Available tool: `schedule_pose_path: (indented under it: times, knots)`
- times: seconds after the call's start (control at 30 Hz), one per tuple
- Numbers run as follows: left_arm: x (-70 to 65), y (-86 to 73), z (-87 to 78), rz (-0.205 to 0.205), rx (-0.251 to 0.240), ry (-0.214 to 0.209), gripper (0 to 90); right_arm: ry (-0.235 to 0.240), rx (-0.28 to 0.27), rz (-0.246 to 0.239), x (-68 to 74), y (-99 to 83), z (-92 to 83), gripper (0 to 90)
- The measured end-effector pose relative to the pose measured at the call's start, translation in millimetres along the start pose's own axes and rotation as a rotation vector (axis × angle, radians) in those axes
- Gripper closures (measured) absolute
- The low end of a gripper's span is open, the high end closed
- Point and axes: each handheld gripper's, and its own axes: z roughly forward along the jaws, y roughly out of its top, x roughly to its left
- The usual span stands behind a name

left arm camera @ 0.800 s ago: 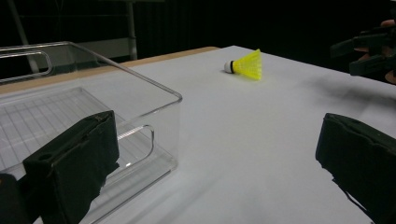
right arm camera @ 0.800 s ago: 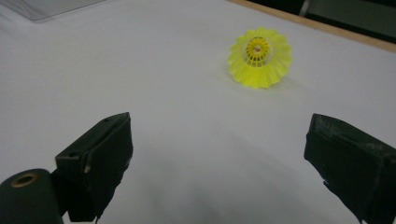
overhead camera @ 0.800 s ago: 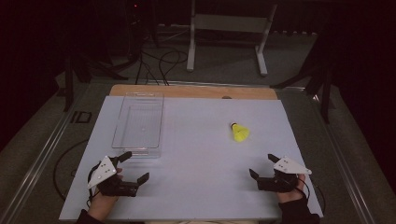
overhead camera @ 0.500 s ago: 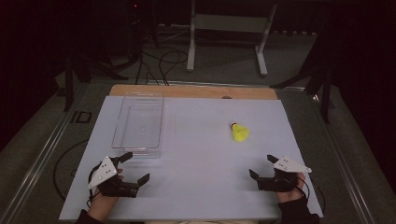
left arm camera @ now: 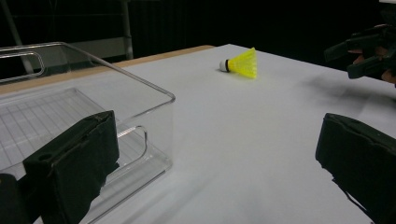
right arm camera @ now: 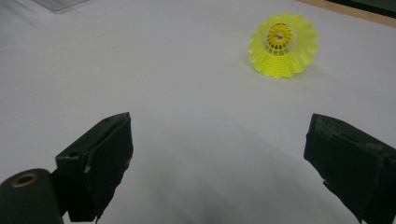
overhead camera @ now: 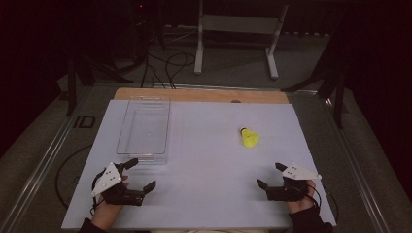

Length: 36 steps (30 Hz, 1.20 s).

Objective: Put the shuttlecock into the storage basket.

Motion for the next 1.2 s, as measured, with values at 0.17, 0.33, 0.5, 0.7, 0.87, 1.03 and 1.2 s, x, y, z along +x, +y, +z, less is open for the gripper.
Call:
schedule_pose_path:
  times: [0.17, 0.33, 0.5, 0.7, 0.87, 1.03, 1.2]
  knots:
    - [0.0, 0.0, -0.3, 0.0, -0.001, 0.0, 0.1, 0.008, 0.011, 0.0, 1.1, 1.7, 0.2, 7.9]
    - [-0.1, 0.1, -0.4, 0.0, -0.003, -0.001, 0.1, -0.007, 0.011, 0.003, 0.6, 3.0, -1.0, 8.0]
    - [-0.2, 0.2, -0.3, -0.001, -0.003, -0.002, 0.1, -0.022, 0.025, 0.013, 0.4, 4.9, -2.4, 8.1]
    - [-0.1, 0.2, -0.5, -0.003, -0.004, 0.0, 0.1, -0.034, 0.04, -0.005, 3.2, 10.4, -6.5, 8.2]
    - [-0.3, 0.2, -0.1, 0.0, -0.002, -0.001, 0.2, -0.062, 0.04, -0.027, 9.1, 22.6, -16.5, 8.1]
    - [-0.2, 0.3, -0.4, -0.001, -0.006, 0.0, 0.2, -0.051, 0.011, -0.009, 12.5, 39.1, -28.1, 7.6]
    - [-0.3, 0.3, -0.2, 0.0, -0.004, -0.001, 0.1, -0.065, -0.016, -0.019, 13.3, 54.7, -37.0, 7.5]
